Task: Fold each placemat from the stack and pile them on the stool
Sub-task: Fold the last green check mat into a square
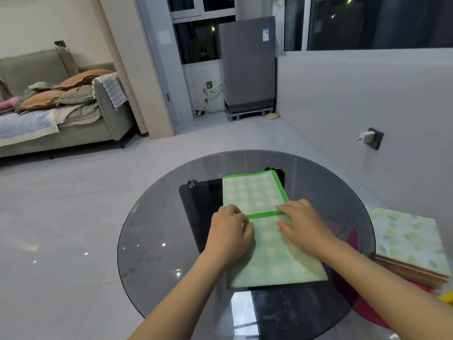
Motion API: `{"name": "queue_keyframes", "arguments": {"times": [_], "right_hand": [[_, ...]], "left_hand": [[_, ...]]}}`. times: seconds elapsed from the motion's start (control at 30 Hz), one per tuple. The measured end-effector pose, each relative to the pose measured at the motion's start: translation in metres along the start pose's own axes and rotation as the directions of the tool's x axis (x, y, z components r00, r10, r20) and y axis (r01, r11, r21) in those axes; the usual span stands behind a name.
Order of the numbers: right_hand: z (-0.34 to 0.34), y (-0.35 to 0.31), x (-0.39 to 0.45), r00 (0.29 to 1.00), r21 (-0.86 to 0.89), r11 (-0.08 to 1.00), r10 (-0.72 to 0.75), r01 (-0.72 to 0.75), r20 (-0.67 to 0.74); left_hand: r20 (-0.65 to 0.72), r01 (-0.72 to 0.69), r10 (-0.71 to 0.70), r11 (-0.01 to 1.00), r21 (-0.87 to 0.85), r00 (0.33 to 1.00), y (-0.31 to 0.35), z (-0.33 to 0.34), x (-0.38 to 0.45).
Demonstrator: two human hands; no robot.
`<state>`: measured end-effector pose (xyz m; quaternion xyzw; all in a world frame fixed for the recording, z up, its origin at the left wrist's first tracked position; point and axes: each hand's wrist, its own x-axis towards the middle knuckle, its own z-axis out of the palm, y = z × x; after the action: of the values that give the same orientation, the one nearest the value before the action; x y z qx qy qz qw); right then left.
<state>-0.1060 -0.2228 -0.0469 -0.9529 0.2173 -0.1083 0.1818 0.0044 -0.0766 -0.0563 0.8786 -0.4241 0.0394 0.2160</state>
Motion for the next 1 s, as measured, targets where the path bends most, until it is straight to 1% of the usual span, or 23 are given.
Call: {"name": "queue_keyframes", "arguments": {"times": [0.1, 0.17, 0.27, 0.33, 0.4, 0.5, 0.6, 0.67, 0.73, 0.8, 0.9, 1.0], "right_hand": [[0.003, 0.0, 0.017, 0.996, 0.185, 0.978, 0.094, -0.092, -0.002], [0.004, 0.003, 0.028, 0.985, 0.244, 0.956, 0.173, -0.163, -0.019], [0.005, 0.009, 0.042, 0.956, 0.258, 0.929, 0.287, -0.264, -0.056], [0.004, 0.012, 0.05, 0.928, 0.27, 0.903, 0.364, -0.333, -0.074], [0.006, 0.015, 0.057, 0.902, 0.273, 0.879, 0.424, -0.39, -0.076], [0.01, 0.019, 0.067, 0.876, 0.32, 0.844, 0.476, -0.431, -0.075], [0.01, 0.022, 0.071, 0.849, 0.379, 0.798, 0.525, -0.468, -0.058], [0.01, 0.024, 0.072, 0.842, 0.384, 0.786, 0.538, -0.484, -0.042], [0.01, 0.024, 0.072, 0.839, 0.409, 0.771, 0.544, -0.488, -0.024], [0.009, 0.026, 0.07, 0.834, 0.477, 0.736, 0.552, -0.481, -0.01], [0.007, 0.028, 0.067, 0.819, 0.673, 0.589, 0.573, -0.447, 0.043], [0.003, 0.028, 0.062, 0.83, 0.791, 0.472, 0.552, -0.389, 0.078]], "left_hand": [[0.004, 0.131, -0.133, 0.973, -0.19, 0.991, 0.001, 0.002, 0.014], [-0.024, 0.203, -0.215, 0.948, -0.246, 0.976, -0.002, 0.004, 0.023], [-0.081, 0.274, -0.309, 0.917, -0.291, 0.947, -0.005, 0.006, 0.034], [-0.072, 0.312, -0.345, 0.905, -0.291, 0.936, -0.009, 0.008, 0.04], [-0.035, 0.368, -0.395, 0.881, -0.298, 0.918, -0.014, 0.008, 0.047], [0.006, 0.454, -0.488, 0.808, -0.374, 0.873, -0.024, 0.012, 0.058], [0.039, 0.535, -0.581, 0.718, -0.445, 0.813, -0.029, 0.014, 0.064], [0.058, 0.547, -0.6, 0.68, -0.488, 0.798, -0.031, 0.014, 0.067], [0.07, 0.537, -0.601, 0.65, -0.538, 0.796, -0.029, 0.011, 0.067], [0.086, 0.53, -0.613, 0.594, -0.606, 0.785, -0.028, 0.012, 0.065], [0.116, 0.505, -0.634, 0.477, -0.719, 0.765, -0.028, 0.011, 0.064], [0.153, 0.479, -0.625, 0.394, -0.784, 0.765, -0.031, 0.008, 0.061]]}}
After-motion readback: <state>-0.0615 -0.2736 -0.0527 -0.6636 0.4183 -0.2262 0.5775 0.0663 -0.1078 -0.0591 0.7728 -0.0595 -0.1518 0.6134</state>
